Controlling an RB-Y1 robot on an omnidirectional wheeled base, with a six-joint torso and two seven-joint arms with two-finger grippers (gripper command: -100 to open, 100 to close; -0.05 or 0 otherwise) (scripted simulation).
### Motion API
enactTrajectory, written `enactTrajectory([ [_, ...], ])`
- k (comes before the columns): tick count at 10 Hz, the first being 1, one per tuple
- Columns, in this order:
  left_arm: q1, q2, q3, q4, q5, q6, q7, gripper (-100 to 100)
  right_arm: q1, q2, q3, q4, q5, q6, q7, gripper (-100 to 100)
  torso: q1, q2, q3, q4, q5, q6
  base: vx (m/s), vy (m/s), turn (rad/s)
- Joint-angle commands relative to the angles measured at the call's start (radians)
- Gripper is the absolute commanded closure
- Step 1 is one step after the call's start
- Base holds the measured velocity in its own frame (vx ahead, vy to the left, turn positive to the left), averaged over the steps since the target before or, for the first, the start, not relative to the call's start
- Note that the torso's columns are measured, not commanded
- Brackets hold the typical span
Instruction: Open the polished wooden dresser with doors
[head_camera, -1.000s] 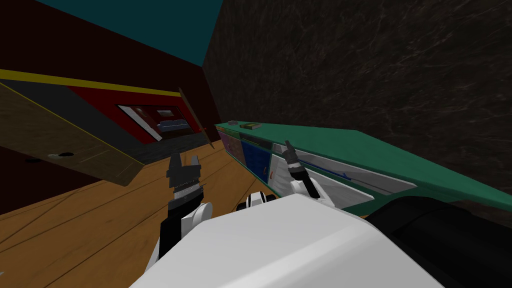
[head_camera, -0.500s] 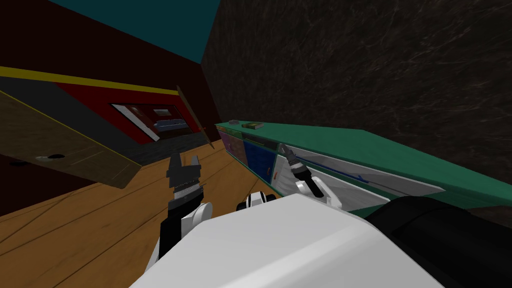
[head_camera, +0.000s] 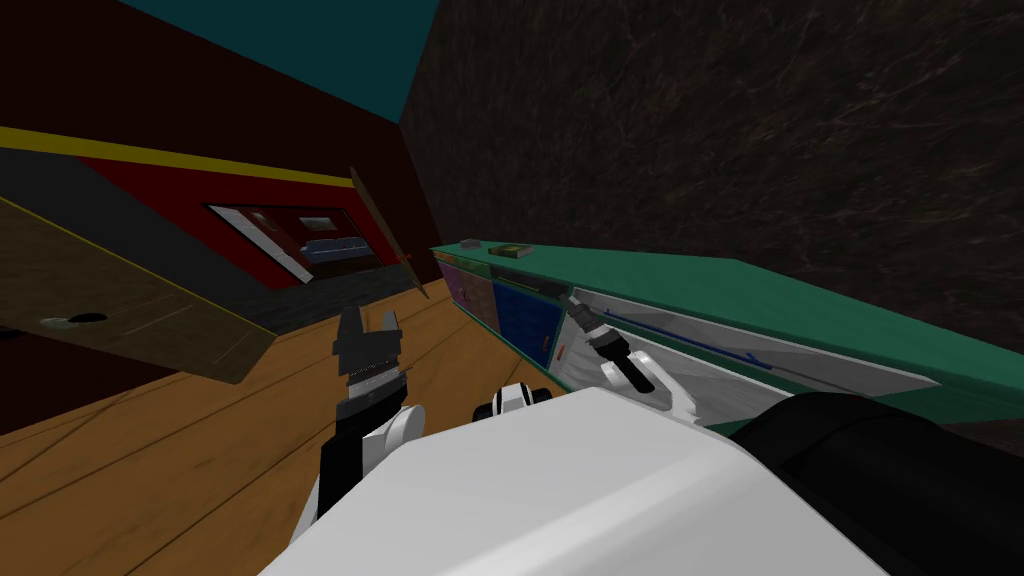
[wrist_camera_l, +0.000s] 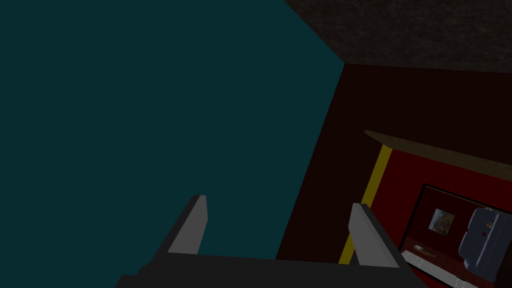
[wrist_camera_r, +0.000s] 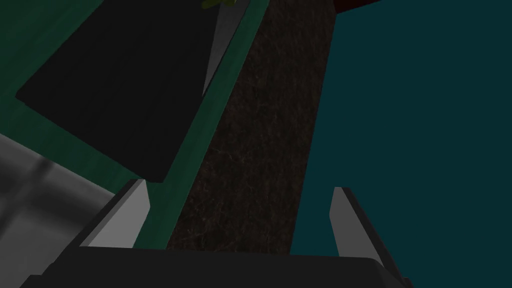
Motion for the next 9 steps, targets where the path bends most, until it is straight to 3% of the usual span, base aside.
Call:
enactTrajectory([
  [1, 0.0, 0.0, 0.0, 0.0, 0.0, 0.0, 0.0, 0, 0.008, -0.045, -0.025, 0.021, 0.075, 0.001, 0.061, -100, -0.001, 0.0, 0.0, 0.0, -0.001, 0.0, 0.034, 0.098, -0.036],
  [4, 0.0, 0.0, 0.0, 0.0, 0.0, 0.0, 0.0, 0, 0.017, -0.114, -0.061, 0.053, 0.168, 0.006, 0.144, -100, 0.004, -0.003, -0.002, -0.001, 0.001, 0.0, 0.064, 0.134, -0.038],
  [5, 0.0, 0.0, 0.0, 0.0, 0.0, 0.0, 0.0, 0, 0.017, -0.114, -0.061, 0.053, 0.177, 0.006, 0.144, -100, 0.003, -0.002, -0.001, -0.001, 0.001, 0.0, 0.037, 0.095, -0.013],
  [9, 0.0, 0.0, 0.0, 0.0, 0.0, 0.0, 0.0, 0, 0.026, -0.224, -0.11, 0.109, 0.305, 0.016, 0.256, -100, 0.004, -0.002, -0.001, -0.001, 0.001, 0.0, 0.054, 0.124, -0.032],
])
